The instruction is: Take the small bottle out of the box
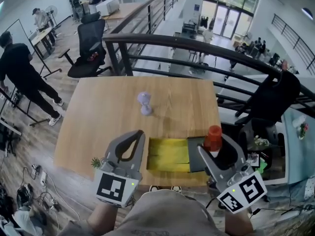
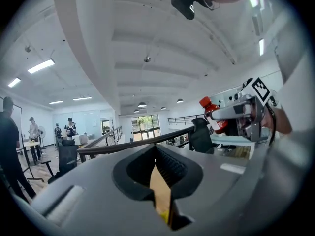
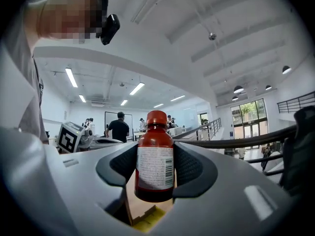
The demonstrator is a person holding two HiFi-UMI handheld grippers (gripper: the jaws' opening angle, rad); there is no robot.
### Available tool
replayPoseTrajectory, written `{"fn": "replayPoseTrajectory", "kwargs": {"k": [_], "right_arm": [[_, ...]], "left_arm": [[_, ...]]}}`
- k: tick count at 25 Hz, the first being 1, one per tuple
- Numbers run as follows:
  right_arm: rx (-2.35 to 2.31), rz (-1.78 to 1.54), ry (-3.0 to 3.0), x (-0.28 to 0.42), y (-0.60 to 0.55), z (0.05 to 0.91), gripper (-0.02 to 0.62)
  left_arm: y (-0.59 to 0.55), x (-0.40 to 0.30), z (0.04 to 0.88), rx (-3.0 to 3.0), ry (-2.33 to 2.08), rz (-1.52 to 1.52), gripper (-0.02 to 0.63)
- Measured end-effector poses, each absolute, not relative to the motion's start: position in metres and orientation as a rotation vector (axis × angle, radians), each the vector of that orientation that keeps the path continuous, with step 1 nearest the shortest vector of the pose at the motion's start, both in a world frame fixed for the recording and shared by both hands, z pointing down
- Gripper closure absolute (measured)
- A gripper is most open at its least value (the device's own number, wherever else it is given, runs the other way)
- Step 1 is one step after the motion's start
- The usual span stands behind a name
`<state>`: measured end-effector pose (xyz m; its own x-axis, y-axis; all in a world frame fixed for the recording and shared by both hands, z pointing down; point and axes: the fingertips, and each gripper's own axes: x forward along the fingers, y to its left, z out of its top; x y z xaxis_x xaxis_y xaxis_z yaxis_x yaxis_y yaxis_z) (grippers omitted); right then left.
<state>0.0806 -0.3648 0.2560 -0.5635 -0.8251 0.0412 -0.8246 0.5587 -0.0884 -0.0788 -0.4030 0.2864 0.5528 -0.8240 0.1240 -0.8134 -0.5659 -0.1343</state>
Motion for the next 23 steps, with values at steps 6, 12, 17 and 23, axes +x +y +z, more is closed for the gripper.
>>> {"fn": "replayPoseTrajectory", "kwargs": {"k": [6, 12, 17, 23], "right_arm": [[-1.480, -0.237, 2.804, 0.082, -0.364, 0.278, 0.373], [-1.479, -0.268, 2.810, 0.087, -0.363, 0.288, 0.373], [-1.454, -0.297, 2.828, 0.087, -0.363, 0.293, 0.371], [-1.451, -0.294, 2.828, 0.091, -0.363, 0.292, 0.373]], "left_arm": [[-0.396, -0.074, 0.307, -2.753, 1.450, -0.327, 0.606], [-0.392, -0.073, 0.309, -2.717, 1.445, -0.347, 0.606], [-0.391, -0.076, 0.309, -2.719, 1.488, -0.352, 0.606], [-0.391, -0.073, 0.304, -2.707, 1.498, -0.348, 0.606]]}}
